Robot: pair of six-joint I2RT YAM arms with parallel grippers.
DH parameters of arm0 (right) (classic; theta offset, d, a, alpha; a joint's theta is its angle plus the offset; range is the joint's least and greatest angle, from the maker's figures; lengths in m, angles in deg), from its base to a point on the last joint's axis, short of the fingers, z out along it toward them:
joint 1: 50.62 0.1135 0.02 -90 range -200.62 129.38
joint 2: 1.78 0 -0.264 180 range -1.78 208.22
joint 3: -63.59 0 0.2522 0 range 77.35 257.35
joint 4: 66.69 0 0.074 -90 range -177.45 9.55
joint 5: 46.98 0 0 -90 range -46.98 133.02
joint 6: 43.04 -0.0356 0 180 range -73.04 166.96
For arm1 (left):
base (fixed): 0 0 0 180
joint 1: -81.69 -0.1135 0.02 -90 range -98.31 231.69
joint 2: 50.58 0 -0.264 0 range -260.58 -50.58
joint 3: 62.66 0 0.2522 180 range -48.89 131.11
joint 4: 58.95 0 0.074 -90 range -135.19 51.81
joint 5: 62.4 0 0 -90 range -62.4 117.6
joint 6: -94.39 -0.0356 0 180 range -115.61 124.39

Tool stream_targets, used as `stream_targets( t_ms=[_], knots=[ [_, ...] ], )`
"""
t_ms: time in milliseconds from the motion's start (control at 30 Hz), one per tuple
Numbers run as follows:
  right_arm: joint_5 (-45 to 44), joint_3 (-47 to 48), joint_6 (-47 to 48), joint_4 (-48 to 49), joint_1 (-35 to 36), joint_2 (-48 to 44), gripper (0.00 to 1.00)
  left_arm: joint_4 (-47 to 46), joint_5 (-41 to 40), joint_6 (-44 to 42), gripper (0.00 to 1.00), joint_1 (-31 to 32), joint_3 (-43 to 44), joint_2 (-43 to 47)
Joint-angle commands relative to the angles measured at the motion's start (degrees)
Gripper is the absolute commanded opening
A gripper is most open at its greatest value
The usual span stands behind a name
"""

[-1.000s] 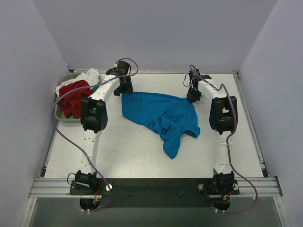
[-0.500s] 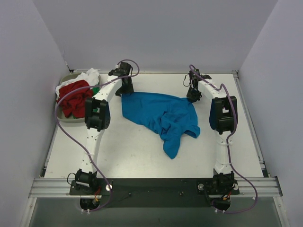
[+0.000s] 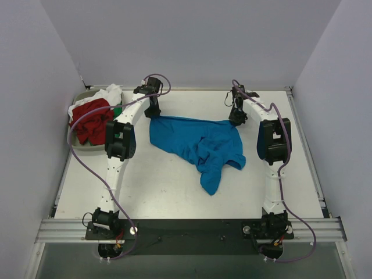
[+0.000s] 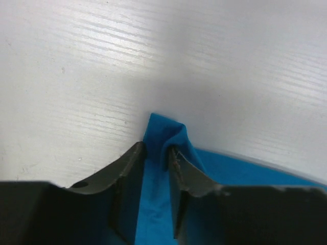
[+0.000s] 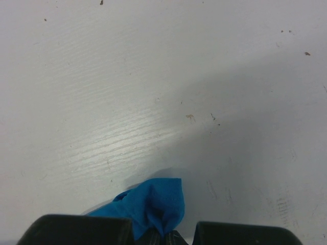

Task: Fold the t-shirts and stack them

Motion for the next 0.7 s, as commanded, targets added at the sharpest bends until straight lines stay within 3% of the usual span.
stream_targets(
  t_ms=[0, 100, 233, 500, 667],
  knots=[
    [-1.09, -1.27, 0.01, -2.21, 0.48, 0.16, 0.0, 1.85, -1.03, -0.27, 0.28, -0.94, 0.82, -2.88],
    [-1.09, -1.44, -0.16, -1.95, 0.48, 0.07, 0.0, 1.93, -0.86, -0.27, 0.21, -0.94, 0.73, -3.23],
    [-1.0, -2.14, -0.25, -1.77, 0.66, -0.28, 0.0, 2.2, -0.68, -0.18, 0.01, -0.76, 0.73, -3.15],
    [-4.69, -3.9, 1.33, -1.68, 2.15, -7.3, 0.0, 1.32, -0.24, -0.27, 0.0, 0.12, -1.37, 5.72],
    [-7.33, -7.24, 3.17, -1.77, 4.17, -20.91, 0.0, 1.41, 0.02, 0.26, 0.0, 0.82, -4.62, 18.19]
  ],
)
